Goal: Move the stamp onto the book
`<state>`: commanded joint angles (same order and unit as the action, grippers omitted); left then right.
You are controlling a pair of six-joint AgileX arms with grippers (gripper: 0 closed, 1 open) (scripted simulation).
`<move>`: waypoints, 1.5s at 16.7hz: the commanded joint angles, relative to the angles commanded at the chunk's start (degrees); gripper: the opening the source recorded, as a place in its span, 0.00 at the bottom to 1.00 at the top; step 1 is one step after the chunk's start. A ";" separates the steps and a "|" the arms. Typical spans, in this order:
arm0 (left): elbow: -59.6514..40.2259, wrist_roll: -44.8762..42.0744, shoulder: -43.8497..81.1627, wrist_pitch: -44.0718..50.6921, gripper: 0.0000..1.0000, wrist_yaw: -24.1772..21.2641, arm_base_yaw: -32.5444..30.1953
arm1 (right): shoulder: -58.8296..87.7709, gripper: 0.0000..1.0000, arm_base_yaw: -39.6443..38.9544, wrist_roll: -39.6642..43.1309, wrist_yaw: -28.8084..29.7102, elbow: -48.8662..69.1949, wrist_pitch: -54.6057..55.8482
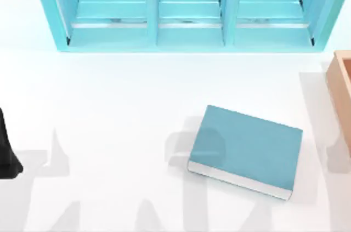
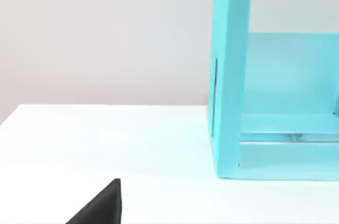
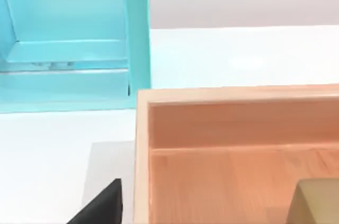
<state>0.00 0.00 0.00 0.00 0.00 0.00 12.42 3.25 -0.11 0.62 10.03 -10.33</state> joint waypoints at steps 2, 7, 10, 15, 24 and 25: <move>0.00 0.00 0.00 0.00 1.00 0.00 0.00 | 8.78 1.00 1.78 0.82 0.23 7.27 -5.60; 0.00 0.00 0.00 0.00 1.00 0.00 0.00 | 35.47 1.00 6.15 5.00 0.65 28.58 -22.78; 0.00 0.00 0.00 0.00 1.00 0.00 0.00 | 50.43 1.00 7.76 8.50 0.00 42.10 -33.25; 0.00 0.00 0.00 0.00 1.00 0.00 0.00 | 72.62 1.00 10.75 12.16 -1.23 62.46 -48.19; 0.00 0.00 0.00 0.00 1.00 0.00 0.00 | 93.04 1.00 13.34 15.95 -0.54 78.66 -62.45; 0.00 0.00 0.00 0.00 1.00 0.00 0.00 | 93.04 1.00 13.34 15.95 -0.54 78.66 -62.45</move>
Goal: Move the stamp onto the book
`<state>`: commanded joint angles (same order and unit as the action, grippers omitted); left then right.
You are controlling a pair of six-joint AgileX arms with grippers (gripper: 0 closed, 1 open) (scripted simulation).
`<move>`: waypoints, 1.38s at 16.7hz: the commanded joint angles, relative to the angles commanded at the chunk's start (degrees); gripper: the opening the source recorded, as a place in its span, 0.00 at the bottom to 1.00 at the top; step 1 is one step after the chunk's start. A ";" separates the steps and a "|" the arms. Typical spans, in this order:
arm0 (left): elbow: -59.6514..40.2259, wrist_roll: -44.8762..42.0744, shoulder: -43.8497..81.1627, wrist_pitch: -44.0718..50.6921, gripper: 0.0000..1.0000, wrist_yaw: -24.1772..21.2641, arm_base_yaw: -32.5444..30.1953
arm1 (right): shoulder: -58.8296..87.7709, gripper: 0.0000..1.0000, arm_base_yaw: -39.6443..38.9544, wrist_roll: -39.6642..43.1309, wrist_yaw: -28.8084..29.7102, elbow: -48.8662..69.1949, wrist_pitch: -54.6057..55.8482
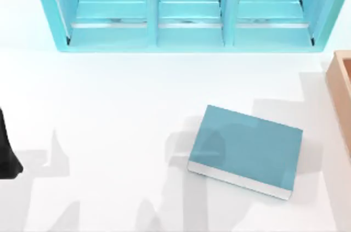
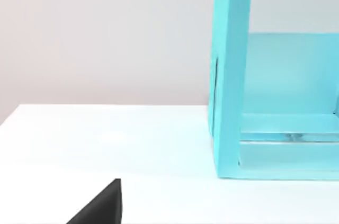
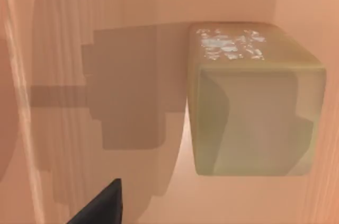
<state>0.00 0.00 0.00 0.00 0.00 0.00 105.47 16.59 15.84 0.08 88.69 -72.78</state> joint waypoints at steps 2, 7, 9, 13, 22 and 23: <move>0.00 0.00 0.00 0.00 1.00 0.00 0.00 | 0.00 1.00 0.00 0.00 0.00 0.00 0.00; 0.00 0.00 0.00 0.00 1.00 0.00 0.00 | 1.02 1.00 -0.18 -0.20 0.00 -3.46 4.10; 0.00 0.00 0.00 0.00 1.00 0.00 0.00 | 2.06 1.00 -0.19 -0.22 0.01 -6.71 8.75; 0.00 0.00 0.00 0.00 1.00 0.00 0.00 | 4.61 1.00 -0.18 -0.25 0.00 -13.84 18.81; 0.00 0.00 0.00 0.00 1.00 0.00 0.00 | 5.39 0.77 -0.17 -0.25 0.03 -16.24 21.63; 0.00 0.00 0.00 0.00 1.00 0.00 0.00 | 5.39 0.70 -0.17 -0.25 0.03 -16.24 21.63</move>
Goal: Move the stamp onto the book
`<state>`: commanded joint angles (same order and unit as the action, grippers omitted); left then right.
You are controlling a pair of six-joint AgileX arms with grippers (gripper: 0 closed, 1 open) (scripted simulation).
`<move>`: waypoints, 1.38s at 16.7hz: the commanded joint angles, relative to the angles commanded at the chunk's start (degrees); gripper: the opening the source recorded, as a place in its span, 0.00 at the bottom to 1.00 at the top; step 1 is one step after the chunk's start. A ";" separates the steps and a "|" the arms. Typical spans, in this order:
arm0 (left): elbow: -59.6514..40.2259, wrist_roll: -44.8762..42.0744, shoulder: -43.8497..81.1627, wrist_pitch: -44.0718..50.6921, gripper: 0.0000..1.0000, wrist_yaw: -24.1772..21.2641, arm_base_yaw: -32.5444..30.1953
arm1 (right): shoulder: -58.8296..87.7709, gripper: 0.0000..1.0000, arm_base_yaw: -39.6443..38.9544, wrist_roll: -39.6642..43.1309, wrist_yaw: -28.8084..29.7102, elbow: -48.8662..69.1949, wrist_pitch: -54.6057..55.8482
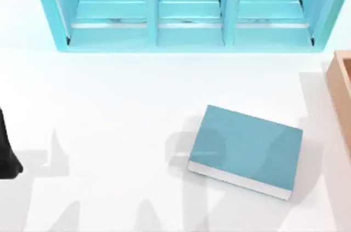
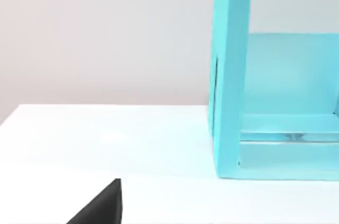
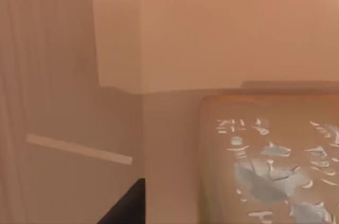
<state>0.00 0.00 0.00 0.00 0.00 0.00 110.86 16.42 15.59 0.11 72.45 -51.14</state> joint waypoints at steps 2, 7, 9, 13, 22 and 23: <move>0.00 0.00 0.00 0.00 1.00 0.00 0.00 | 0.00 0.55 0.00 0.00 0.00 0.00 0.00; 0.00 0.00 0.00 0.00 1.00 0.00 0.00 | 0.00 0.17 0.00 0.00 0.00 0.00 0.00; 0.00 0.00 0.00 0.00 1.00 0.00 0.00 | 0.00 0.02 0.00 0.00 0.00 0.00 0.00; 0.00 0.00 0.00 0.00 1.00 0.00 0.00 | 0.00 0.00 0.00 0.00 0.00 0.00 0.00; 0.00 0.00 0.00 0.00 1.00 0.00 0.00 | 0.93 0.00 -0.97 -4.06 -0.55 4.01 -3.02; 0.00 0.00 0.00 0.00 1.00 0.00 0.00 | 1.39 0.00 -1.20 -6.43 -0.95 6.37 -4.12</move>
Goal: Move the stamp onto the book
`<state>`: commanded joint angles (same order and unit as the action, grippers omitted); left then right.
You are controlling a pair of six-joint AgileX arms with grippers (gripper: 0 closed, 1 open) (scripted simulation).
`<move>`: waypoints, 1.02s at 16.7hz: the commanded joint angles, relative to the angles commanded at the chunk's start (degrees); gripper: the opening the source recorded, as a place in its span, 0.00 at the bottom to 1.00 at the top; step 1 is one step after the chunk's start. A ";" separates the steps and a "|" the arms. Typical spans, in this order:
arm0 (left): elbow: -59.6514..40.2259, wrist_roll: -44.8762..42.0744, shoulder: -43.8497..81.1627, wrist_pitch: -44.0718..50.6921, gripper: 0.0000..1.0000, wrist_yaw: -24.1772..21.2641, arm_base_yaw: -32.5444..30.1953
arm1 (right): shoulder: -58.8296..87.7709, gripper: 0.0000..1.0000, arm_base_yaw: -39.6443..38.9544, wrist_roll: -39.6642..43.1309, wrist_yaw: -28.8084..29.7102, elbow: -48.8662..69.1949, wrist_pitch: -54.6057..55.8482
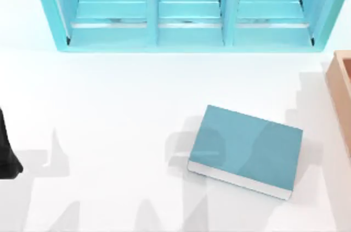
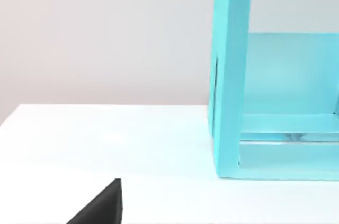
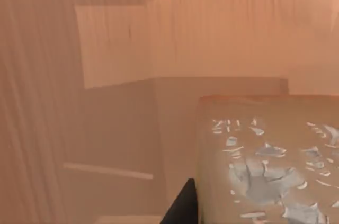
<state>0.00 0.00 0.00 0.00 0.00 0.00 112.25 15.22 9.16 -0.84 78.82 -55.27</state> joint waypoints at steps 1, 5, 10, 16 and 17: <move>0.00 0.00 0.00 0.00 1.00 0.00 0.00 | 0.38 0.00 -0.33 -2.66 -0.44 2.66 -1.29; 0.00 0.00 0.00 0.00 1.00 0.00 0.00 | -0.30 0.00 -5.36 -13.30 -1.89 13.13 -9.27; 0.00 0.00 0.00 0.00 1.00 0.00 0.00 | -5.57 0.00 -17.97 -17.77 -0.82 18.61 -23.13; 0.00 0.00 0.00 0.00 1.00 0.00 0.00 | -7.90 0.00 -23.53 -18.26 1.18 19.98 -28.69; 0.00 0.00 0.00 0.00 1.00 0.00 0.00 | -7.90 0.00 -23.53 -18.26 1.18 19.98 -28.69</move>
<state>0.00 0.00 0.00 0.00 0.00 0.00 104.35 -8.31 -9.10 0.34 98.80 -83.95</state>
